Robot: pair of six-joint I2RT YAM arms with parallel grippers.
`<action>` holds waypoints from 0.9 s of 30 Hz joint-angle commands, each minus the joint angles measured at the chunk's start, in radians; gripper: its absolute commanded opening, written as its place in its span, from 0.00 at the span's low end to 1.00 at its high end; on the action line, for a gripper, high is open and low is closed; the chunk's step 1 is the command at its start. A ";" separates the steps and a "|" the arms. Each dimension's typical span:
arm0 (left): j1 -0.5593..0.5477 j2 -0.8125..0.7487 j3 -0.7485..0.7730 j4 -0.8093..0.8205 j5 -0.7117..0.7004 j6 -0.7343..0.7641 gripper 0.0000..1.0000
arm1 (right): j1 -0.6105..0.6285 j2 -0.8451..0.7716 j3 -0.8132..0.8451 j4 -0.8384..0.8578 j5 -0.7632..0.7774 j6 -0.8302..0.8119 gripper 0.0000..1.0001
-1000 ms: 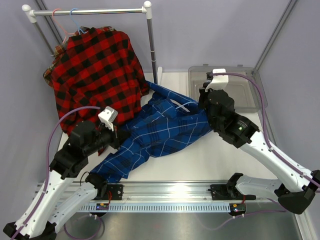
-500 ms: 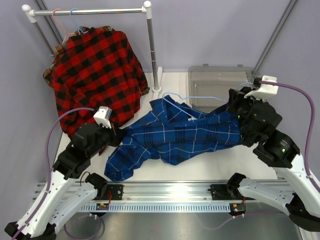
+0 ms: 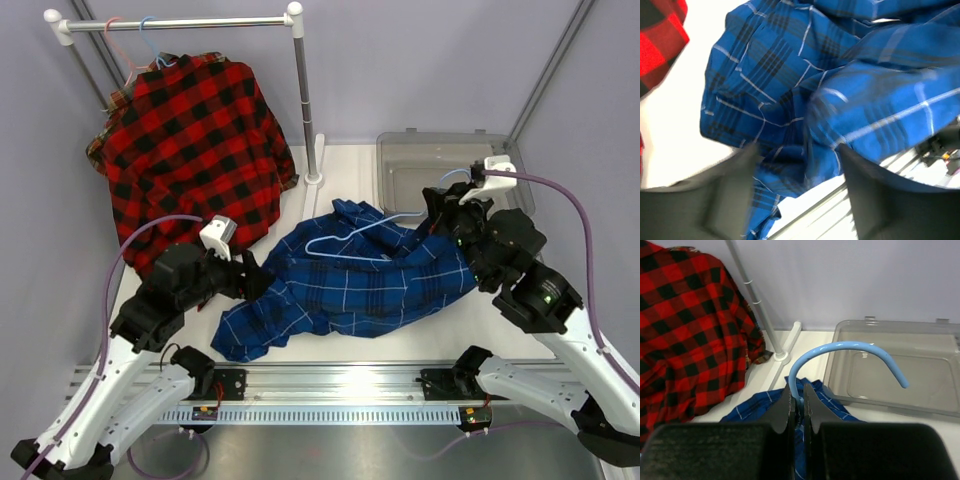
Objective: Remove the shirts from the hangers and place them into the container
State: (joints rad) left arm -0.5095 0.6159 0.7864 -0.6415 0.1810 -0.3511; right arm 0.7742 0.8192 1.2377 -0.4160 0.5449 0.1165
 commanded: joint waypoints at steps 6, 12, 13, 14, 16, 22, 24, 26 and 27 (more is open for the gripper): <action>0.005 -0.027 0.169 0.019 0.172 0.090 0.99 | -0.007 0.020 -0.147 0.144 -0.172 0.029 0.00; 0.005 0.073 0.319 0.020 0.311 0.092 0.99 | 0.010 0.041 -0.199 0.203 -0.188 0.026 0.00; 0.005 0.114 0.335 0.022 0.336 0.092 0.99 | 0.010 0.049 -0.198 0.204 -0.188 0.026 0.00; 0.005 0.137 0.350 0.022 0.359 0.092 0.99 | 0.011 0.055 -0.196 0.204 -0.189 0.025 0.00; 0.005 0.212 0.392 0.022 0.428 0.089 0.99 | 0.014 0.072 -0.192 0.213 -0.194 0.022 0.00; -0.069 0.364 0.473 0.022 0.440 0.078 0.91 | 0.020 0.112 -0.187 0.250 -0.203 0.009 0.00; -0.104 0.407 0.488 0.022 0.417 0.087 0.87 | 0.020 0.123 -0.182 0.263 -0.203 0.006 0.00; -0.121 0.445 0.494 0.022 0.410 0.087 0.85 | 0.022 0.127 -0.176 0.270 -0.203 0.002 0.00; -0.133 0.456 0.494 0.022 0.403 0.089 0.85 | 0.022 0.132 -0.172 0.273 -0.203 -0.004 0.00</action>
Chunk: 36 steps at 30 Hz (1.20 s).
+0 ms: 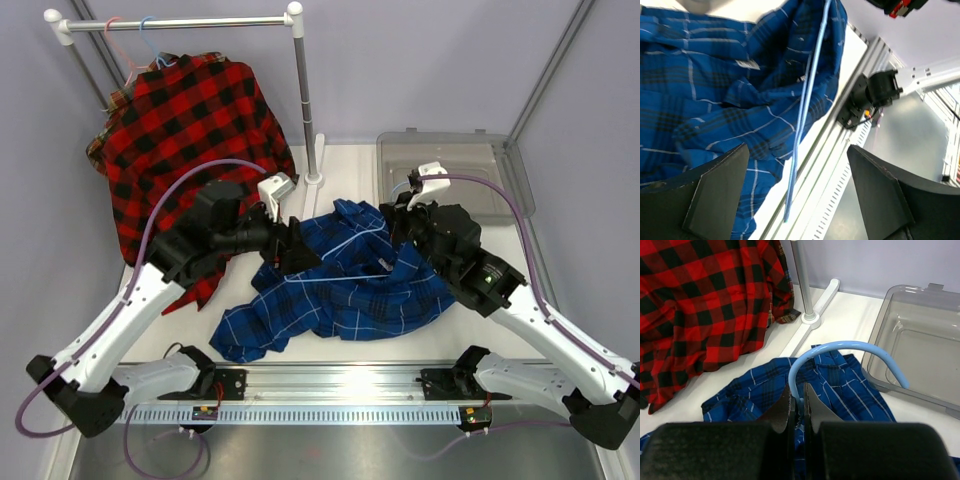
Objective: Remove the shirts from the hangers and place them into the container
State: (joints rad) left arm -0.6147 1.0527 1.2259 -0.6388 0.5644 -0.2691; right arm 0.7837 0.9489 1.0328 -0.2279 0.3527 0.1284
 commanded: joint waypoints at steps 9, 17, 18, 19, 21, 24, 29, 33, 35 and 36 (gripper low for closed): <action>-0.063 0.090 0.030 0.018 -0.035 0.031 0.67 | 0.011 0.013 0.070 0.094 -0.009 -0.047 0.00; -0.074 0.125 0.027 0.019 -0.044 0.042 0.34 | 0.012 0.024 0.078 0.110 -0.017 -0.050 0.00; -0.072 0.125 0.030 0.019 -0.052 0.045 0.21 | 0.012 0.024 0.079 0.110 -0.017 -0.052 0.00; -0.072 0.124 0.030 0.019 -0.057 0.050 0.14 | 0.012 0.027 0.078 0.110 -0.018 -0.049 0.00; -0.072 0.116 0.030 0.019 -0.075 0.059 0.03 | 0.012 0.024 0.072 0.110 -0.023 -0.047 0.00; -0.072 0.086 0.024 0.018 -0.112 0.080 0.00 | 0.012 0.016 0.055 0.104 -0.021 -0.035 0.00; -0.074 -0.003 -0.011 0.018 -0.162 0.117 0.00 | 0.012 -0.012 0.012 0.052 -0.021 -0.003 0.24; -0.072 -0.075 -0.052 -0.028 -0.213 0.131 0.00 | 0.012 -0.061 0.001 -0.014 -0.034 0.028 0.56; -0.072 -0.103 -0.086 -0.050 -0.262 0.140 0.00 | 0.012 -0.097 0.000 -0.057 -0.052 0.048 0.75; -0.072 -0.132 -0.098 -0.065 -0.280 0.139 0.00 | 0.012 -0.111 0.000 -0.071 -0.061 0.053 0.78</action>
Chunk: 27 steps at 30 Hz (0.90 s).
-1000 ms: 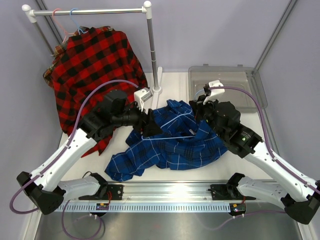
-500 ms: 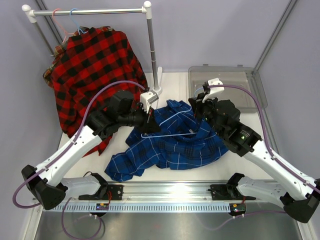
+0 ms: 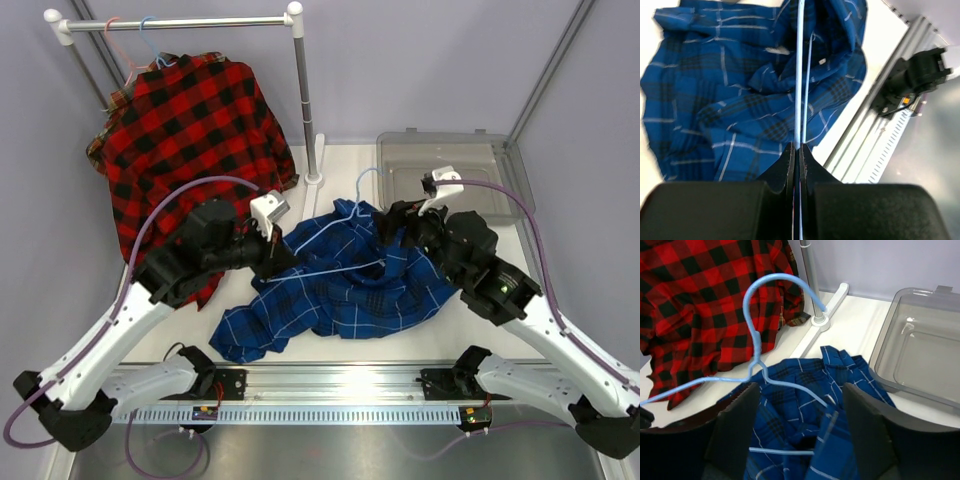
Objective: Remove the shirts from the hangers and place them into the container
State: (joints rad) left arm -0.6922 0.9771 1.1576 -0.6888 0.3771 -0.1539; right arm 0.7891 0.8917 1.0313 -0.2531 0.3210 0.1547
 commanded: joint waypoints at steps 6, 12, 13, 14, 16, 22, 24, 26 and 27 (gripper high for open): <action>0.005 -0.135 -0.102 -0.093 -0.165 0.014 0.00 | 0.007 -0.134 -0.030 -0.110 -0.028 0.042 0.89; 0.005 -0.222 -0.102 -0.176 -0.208 -0.003 0.00 | 0.007 -0.106 -0.060 -0.133 -0.005 0.051 0.89; 0.005 -0.233 -0.090 -0.192 -0.227 -0.003 0.00 | 0.007 -0.096 -0.066 -0.135 -0.005 0.054 0.89; 0.005 -0.254 -0.079 -0.227 -0.237 0.000 0.00 | 0.007 -0.091 -0.071 -0.129 -0.005 0.055 0.89; 0.005 -0.273 -0.053 -0.261 -0.298 -0.004 0.00 | 0.007 -0.085 -0.083 -0.124 -0.005 0.068 0.89; 0.005 -0.296 0.023 -0.399 -0.512 -0.047 0.00 | 0.007 -0.083 -0.103 -0.115 -0.017 0.088 0.89; 0.005 -0.299 0.051 -0.426 -0.561 -0.061 0.00 | 0.007 -0.083 -0.111 -0.120 -0.013 0.088 0.89; 0.005 -0.308 0.079 -0.422 -0.639 -0.090 0.00 | 0.007 -0.082 -0.117 -0.118 -0.014 0.094 0.90; 0.005 -0.307 0.089 -0.417 -0.662 -0.095 0.00 | 0.007 -0.083 -0.123 -0.117 -0.016 0.097 0.89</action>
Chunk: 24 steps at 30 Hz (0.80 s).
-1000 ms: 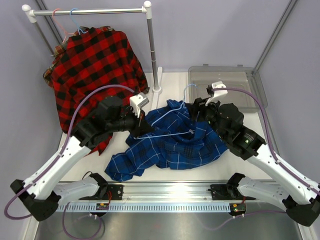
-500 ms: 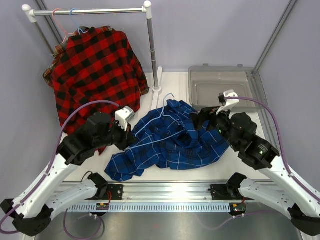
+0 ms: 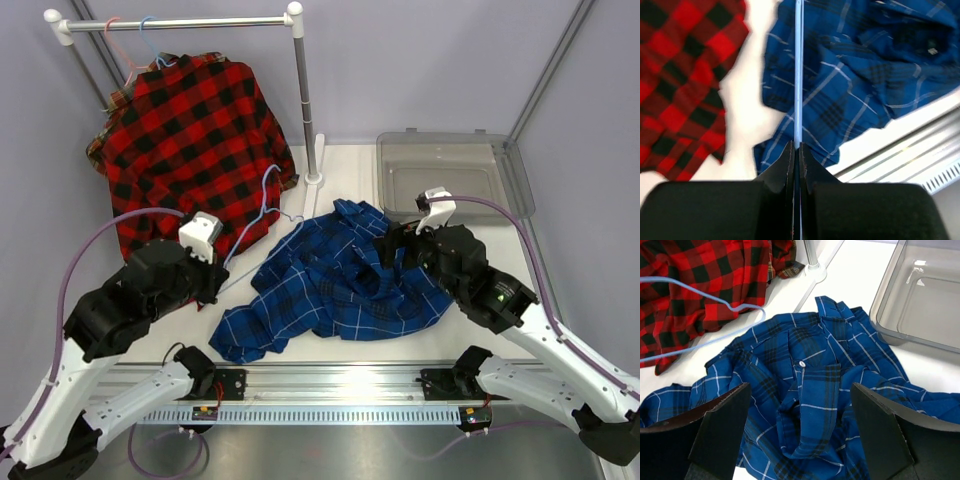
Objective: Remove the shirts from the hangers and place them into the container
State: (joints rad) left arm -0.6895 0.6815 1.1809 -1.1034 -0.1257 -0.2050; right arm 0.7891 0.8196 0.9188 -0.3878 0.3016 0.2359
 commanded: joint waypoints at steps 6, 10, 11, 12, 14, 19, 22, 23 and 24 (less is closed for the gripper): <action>0.002 0.056 0.143 0.187 -0.322 0.013 0.00 | 0.007 -0.010 -0.031 0.026 -0.025 0.025 0.90; 0.007 0.148 0.170 0.443 -0.419 0.116 0.00 | 0.007 -0.039 -0.058 0.041 -0.038 0.025 0.95; 0.021 0.211 0.186 0.520 -0.417 0.128 0.00 | 0.007 -0.046 -0.066 0.046 -0.038 0.022 0.97; 0.030 0.245 0.206 0.546 -0.411 0.139 0.00 | 0.007 -0.056 -0.078 0.049 -0.039 0.022 0.98; 0.068 0.352 0.296 0.583 -0.379 0.153 0.00 | 0.007 -0.079 -0.086 0.049 -0.044 0.020 0.99; 0.175 0.507 0.457 0.642 -0.266 0.124 0.00 | 0.007 -0.143 -0.112 0.058 -0.059 0.020 0.99; 0.223 0.596 0.549 0.671 -0.201 0.101 0.00 | 0.007 -0.172 -0.120 0.056 -0.070 0.019 1.00; 0.243 0.621 0.575 0.669 -0.190 0.098 0.00 | 0.007 -0.178 -0.123 0.058 -0.073 0.020 0.99; 0.251 0.642 0.615 0.671 -0.181 0.095 0.00 | 0.007 -0.188 -0.127 0.058 -0.076 0.022 0.99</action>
State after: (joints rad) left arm -0.4702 1.2892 1.6867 -0.5545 -0.3737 -0.0910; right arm 0.7891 0.6594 0.8036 -0.3779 0.2562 0.2550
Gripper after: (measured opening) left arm 0.031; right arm 0.993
